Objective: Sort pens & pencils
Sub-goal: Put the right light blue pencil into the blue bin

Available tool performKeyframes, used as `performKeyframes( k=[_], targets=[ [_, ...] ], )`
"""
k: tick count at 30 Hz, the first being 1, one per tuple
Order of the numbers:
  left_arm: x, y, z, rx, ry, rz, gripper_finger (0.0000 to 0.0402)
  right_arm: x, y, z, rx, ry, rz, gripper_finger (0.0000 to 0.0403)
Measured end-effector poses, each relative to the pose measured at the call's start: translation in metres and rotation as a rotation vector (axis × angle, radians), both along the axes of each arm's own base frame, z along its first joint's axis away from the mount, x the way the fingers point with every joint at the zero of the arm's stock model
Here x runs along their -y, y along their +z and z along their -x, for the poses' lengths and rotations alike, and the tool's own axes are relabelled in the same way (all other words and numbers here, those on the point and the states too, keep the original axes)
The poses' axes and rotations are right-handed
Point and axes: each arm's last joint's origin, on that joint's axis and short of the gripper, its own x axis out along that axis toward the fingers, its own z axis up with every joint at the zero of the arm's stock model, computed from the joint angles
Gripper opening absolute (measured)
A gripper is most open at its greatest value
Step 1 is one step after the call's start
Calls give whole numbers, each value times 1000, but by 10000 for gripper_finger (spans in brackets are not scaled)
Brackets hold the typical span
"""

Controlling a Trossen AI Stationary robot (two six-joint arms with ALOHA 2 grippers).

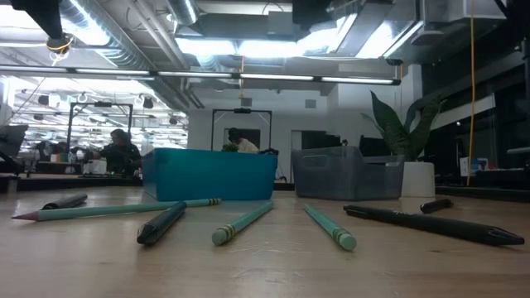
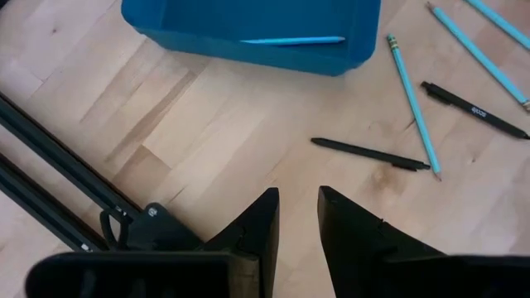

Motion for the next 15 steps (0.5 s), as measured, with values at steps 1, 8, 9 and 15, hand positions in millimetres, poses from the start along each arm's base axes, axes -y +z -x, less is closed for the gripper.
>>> performKeyframes(
  k=[1,8,9,15],
  targets=[
    [0,0,0,0,0,0,80,0,0,0,-2,8,0,96],
    [0,0,0,0,-1,0,80,0,0,0,-9,38,8,96],
    [0,0,0,0,-1,0,80,1,0,0,-12,49,12,96],
    [1,1,-2,25,6,5,80,1,0,0,-17,80,18,96]
  ],
)
